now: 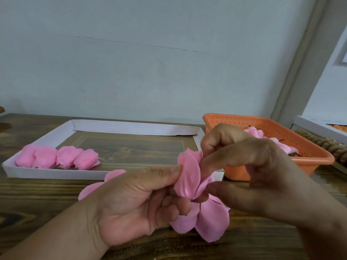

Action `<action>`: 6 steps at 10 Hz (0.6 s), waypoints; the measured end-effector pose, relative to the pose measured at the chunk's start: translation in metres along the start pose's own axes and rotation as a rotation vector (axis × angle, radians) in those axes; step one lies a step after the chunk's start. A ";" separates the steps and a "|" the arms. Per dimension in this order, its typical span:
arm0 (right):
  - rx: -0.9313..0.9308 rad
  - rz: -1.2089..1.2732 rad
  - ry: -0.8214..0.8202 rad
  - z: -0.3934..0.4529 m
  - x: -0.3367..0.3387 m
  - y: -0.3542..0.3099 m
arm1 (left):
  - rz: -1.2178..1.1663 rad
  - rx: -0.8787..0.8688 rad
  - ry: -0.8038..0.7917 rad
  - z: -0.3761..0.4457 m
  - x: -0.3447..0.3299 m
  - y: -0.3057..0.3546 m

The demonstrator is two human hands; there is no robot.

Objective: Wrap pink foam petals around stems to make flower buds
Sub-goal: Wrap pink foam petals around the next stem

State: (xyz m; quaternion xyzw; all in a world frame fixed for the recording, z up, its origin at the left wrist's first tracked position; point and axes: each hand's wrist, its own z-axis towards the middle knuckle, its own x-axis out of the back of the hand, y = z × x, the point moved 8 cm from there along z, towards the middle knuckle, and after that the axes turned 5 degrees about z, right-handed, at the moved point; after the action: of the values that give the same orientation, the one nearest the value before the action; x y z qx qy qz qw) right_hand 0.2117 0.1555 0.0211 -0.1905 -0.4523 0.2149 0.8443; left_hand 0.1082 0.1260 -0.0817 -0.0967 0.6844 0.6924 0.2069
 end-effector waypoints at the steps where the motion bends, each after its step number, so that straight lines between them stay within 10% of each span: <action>1: 0.064 -0.110 -0.001 0.001 0.000 -0.008 | -0.048 -0.003 -0.008 -0.001 -0.003 0.001; 6: 0.091 -0.240 -0.005 0.003 -0.004 -0.012 | 0.042 -0.034 -0.022 0.000 -0.001 0.003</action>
State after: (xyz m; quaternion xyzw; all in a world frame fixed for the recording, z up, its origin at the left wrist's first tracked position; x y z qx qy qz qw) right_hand 0.2093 0.1435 0.0259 -0.0957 -0.4637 0.1329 0.8707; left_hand 0.1076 0.1256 -0.0786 -0.0783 0.6720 0.7092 0.1980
